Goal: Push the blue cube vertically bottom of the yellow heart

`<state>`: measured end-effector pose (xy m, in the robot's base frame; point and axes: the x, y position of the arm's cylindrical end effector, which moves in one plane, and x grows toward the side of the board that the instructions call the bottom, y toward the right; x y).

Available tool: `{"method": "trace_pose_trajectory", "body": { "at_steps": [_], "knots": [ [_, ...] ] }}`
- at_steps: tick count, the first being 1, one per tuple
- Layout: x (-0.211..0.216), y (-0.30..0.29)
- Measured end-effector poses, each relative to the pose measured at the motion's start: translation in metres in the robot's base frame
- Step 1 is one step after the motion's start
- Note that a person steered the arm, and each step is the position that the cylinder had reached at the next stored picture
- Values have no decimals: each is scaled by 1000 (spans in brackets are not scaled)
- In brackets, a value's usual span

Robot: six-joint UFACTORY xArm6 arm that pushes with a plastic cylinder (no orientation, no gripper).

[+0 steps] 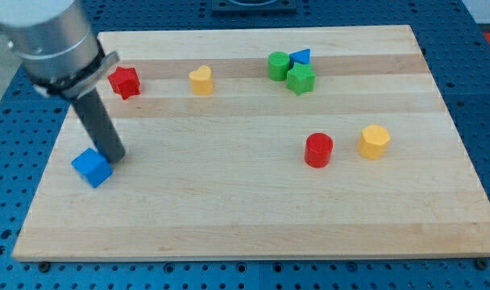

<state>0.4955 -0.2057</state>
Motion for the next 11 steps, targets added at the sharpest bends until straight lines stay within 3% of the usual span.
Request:
{"method": "trace_pose_trajectory", "body": {
  "at_steps": [1,3,4,5,11],
  "knots": [
    [15,22],
    [-86,-25],
    [-91,-95],
    [-89,-99],
    [21,-89]
  ]
}}
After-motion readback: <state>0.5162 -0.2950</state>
